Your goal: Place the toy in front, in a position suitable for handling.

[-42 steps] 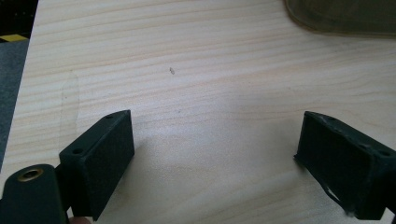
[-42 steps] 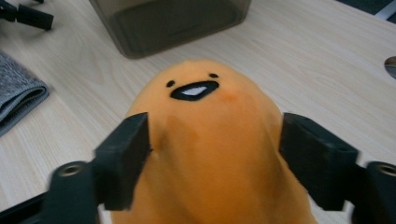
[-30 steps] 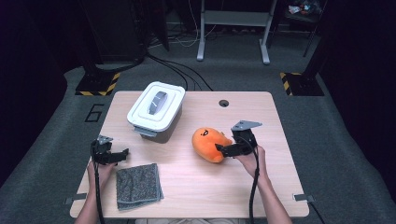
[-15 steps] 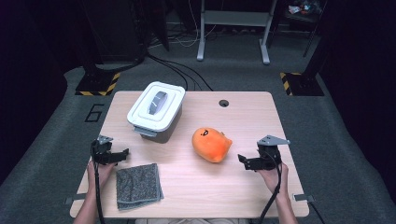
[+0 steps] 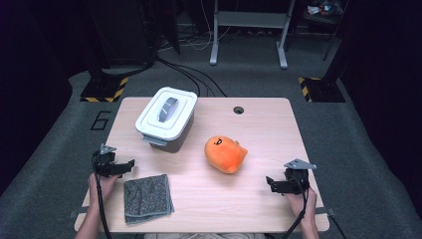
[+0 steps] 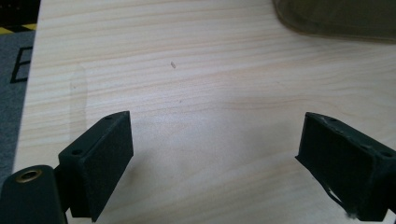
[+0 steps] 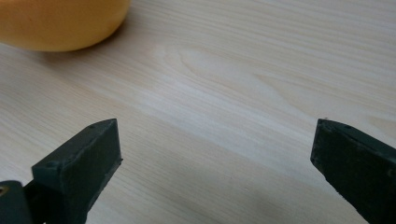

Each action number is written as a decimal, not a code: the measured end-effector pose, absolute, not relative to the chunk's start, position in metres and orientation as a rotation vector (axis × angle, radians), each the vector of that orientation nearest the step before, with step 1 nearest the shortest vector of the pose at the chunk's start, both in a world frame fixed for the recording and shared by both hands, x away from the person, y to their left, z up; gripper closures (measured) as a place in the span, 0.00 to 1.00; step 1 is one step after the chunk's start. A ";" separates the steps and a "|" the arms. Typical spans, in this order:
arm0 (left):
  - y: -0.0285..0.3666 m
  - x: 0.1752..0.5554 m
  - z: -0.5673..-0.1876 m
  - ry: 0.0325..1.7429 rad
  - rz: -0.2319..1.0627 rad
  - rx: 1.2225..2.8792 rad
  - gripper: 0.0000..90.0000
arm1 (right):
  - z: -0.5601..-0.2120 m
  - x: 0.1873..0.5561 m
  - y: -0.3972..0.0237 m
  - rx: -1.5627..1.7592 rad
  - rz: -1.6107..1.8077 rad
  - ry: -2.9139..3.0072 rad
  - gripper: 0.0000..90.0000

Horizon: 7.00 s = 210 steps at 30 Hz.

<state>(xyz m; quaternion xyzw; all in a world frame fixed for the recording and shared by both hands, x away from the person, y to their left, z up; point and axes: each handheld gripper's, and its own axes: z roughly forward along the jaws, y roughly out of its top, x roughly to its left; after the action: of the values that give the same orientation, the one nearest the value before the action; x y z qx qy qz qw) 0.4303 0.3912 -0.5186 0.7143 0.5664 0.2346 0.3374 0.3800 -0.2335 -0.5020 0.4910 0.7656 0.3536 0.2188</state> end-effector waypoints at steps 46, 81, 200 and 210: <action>0.290 0.328 -0.519 1.098 0.443 2.191 0.18 | -0.529 0.383 -0.250 1.447 0.887 2.088 0.01; 0.281 0.331 -0.500 1.036 0.477 2.185 0.89 | -0.530 0.383 -0.250 1.449 0.888 2.087 0.01; 0.278 0.364 -0.531 1.160 0.536 2.096 0.00 | -0.516 0.367 -0.236 1.371 0.984 2.109 0.00; 0.280 0.365 -0.531 1.165 0.511 2.102 0.00 | -0.508 0.353 -0.203 1.265 1.047 2.214 0.00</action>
<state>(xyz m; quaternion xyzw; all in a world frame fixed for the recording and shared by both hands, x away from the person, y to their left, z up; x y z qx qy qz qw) 0.3654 0.2797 -0.5313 0.8059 0.4466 0.1960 0.3356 0.3532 -0.2031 -0.5078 0.4503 0.7884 0.3727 0.1916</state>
